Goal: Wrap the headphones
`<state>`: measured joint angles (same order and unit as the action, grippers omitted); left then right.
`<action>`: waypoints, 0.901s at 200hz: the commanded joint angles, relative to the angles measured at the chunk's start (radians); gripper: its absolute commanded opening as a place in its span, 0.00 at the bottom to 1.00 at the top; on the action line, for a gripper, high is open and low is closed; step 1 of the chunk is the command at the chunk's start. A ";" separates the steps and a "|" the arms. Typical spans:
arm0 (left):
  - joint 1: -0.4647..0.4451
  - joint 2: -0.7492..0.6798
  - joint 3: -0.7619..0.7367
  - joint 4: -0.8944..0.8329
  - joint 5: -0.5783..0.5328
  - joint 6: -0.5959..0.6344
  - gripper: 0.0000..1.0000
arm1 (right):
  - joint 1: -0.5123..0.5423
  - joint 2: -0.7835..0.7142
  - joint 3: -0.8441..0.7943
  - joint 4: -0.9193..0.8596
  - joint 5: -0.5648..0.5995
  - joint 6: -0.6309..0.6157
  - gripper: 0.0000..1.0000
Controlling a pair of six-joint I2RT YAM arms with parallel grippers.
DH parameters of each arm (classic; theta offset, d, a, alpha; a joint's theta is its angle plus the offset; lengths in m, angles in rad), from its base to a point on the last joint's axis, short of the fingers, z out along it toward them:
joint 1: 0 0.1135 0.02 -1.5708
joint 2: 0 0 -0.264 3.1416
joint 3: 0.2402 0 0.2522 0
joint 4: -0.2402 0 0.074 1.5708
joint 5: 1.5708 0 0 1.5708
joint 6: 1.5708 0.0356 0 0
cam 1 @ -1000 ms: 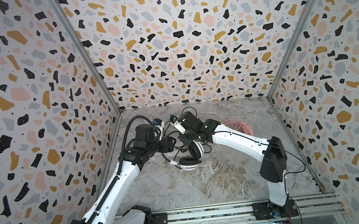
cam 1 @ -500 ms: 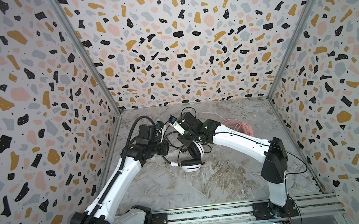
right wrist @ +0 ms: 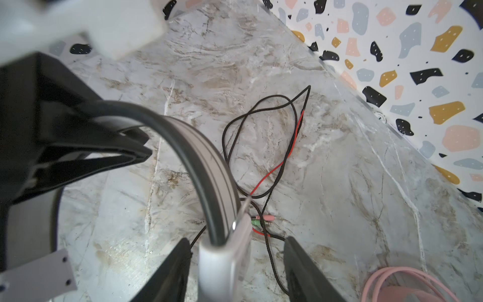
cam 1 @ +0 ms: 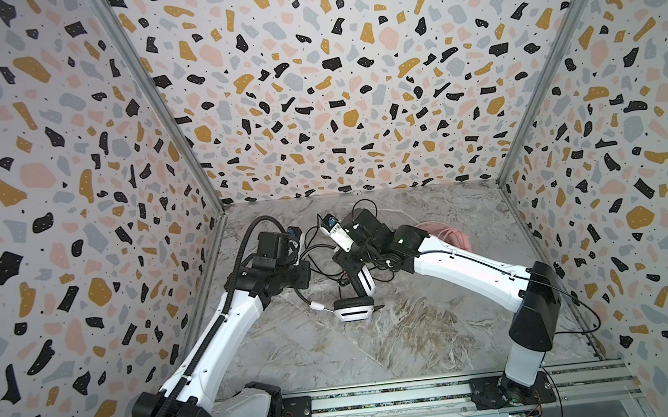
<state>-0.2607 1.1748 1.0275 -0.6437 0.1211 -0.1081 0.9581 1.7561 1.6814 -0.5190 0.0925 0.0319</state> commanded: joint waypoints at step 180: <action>0.275 0.020 0.477 0.317 0.416 -0.533 0.00 | -0.185 -0.212 -0.741 0.826 -0.410 0.113 0.75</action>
<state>0.0059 1.2499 1.5101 -0.5339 0.4664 -0.4911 0.7769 1.5349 0.9039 0.2306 -0.3172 0.1432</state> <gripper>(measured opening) 0.081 0.748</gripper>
